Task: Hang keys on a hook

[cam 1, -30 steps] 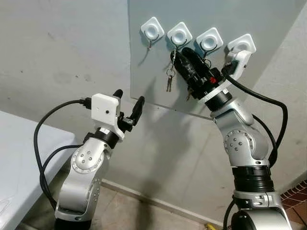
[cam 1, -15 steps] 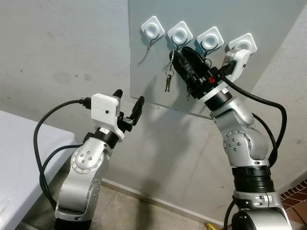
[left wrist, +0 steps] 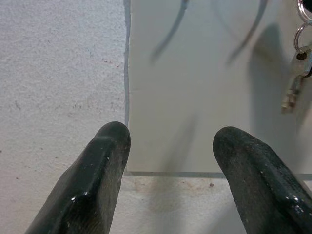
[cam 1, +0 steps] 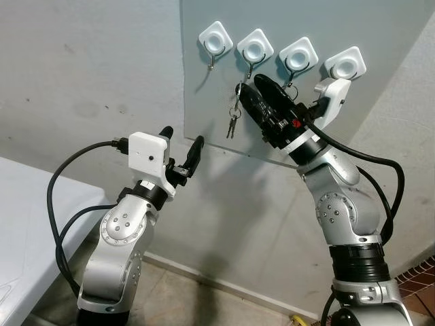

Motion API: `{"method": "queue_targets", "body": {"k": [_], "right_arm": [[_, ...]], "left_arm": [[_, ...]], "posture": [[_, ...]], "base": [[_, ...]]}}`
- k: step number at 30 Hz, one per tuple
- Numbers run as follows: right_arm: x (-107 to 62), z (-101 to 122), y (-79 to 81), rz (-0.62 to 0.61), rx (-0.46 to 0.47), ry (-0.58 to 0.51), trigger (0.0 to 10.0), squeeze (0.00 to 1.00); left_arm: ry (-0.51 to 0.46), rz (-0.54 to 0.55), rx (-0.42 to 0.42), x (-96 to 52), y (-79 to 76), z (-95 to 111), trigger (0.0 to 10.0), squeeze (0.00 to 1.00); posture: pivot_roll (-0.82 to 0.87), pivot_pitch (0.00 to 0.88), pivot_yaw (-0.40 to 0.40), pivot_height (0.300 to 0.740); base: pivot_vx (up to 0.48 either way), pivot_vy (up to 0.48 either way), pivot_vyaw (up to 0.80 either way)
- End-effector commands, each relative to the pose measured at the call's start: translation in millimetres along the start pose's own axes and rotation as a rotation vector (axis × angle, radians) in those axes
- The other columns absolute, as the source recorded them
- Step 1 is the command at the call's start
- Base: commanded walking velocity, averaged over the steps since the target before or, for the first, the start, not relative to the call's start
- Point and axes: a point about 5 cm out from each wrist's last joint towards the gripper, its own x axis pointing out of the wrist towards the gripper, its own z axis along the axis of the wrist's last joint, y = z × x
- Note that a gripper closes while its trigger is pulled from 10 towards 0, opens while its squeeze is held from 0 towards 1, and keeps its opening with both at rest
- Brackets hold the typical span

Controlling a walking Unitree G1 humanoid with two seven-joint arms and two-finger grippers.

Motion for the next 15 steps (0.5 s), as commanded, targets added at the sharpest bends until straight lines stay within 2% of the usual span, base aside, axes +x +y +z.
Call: {"method": "queue_targets", "body": {"k": [1,15], "right_arm": [[0.9,6.4,3.3,0.019,-0.02,-0.023,10.0,0.0],[2.1,15.4,16.6,-0.008,0.047,-0.127,10.0,0.0]], "left_arm": [[-0.013,-0.006,0.001,1.5,-0.8,4.9,10.0,0.0],[-0.011,-0.013,0.001,1.4,-1.6,4.7,10.0,0.0]], "posture": [[-0.06,0.041,-0.046,0.74],[-0.06,0.036,-0.041,0.74]], "base": [[0.0,0.0,0.0],[0.0,0.0,0.0]]}}
